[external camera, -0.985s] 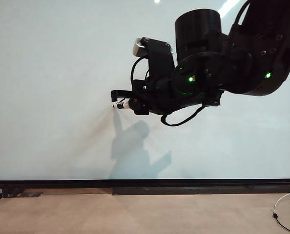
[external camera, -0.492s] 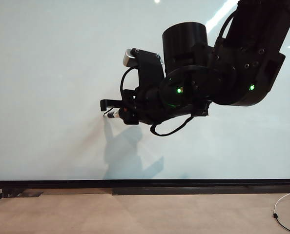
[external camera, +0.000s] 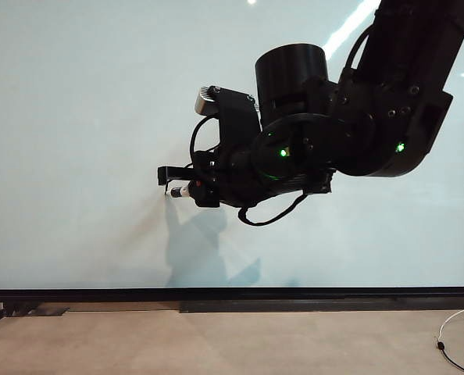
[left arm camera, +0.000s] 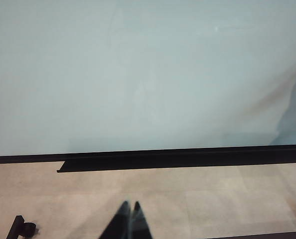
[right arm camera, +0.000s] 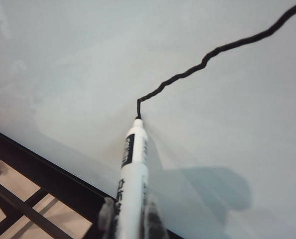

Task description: Pick up the pen on the shelf to the right of the whiteboard and draw a triangle.

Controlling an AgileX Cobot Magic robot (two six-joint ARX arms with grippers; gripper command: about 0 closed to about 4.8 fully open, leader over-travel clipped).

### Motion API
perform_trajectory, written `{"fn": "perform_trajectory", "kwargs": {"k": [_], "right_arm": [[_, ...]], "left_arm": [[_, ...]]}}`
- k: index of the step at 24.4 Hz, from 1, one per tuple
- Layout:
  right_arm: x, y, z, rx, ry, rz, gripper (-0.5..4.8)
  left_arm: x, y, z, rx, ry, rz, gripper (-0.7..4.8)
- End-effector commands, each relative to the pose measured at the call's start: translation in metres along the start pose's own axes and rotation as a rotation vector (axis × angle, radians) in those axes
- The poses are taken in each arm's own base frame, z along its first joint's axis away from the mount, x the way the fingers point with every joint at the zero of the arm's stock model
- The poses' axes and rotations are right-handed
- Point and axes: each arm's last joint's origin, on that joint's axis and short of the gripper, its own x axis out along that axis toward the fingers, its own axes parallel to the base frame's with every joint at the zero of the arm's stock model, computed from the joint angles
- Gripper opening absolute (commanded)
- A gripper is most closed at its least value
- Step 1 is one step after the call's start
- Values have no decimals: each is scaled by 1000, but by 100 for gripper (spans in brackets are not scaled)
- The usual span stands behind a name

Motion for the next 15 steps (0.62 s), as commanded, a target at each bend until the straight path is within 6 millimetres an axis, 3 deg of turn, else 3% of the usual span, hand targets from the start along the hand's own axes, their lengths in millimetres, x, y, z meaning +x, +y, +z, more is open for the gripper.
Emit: {"fn": "perform_trajectory", "kwargs": {"k": [1,15], "right_arm": [[1,-1,3,6,-18,-24,-7],[-5,-20,4,-10,2,-75,-7]], "left_arm": [[0,0,2,1,-12,1,-5],[0,0,2,1,-12,1,-5]]}}
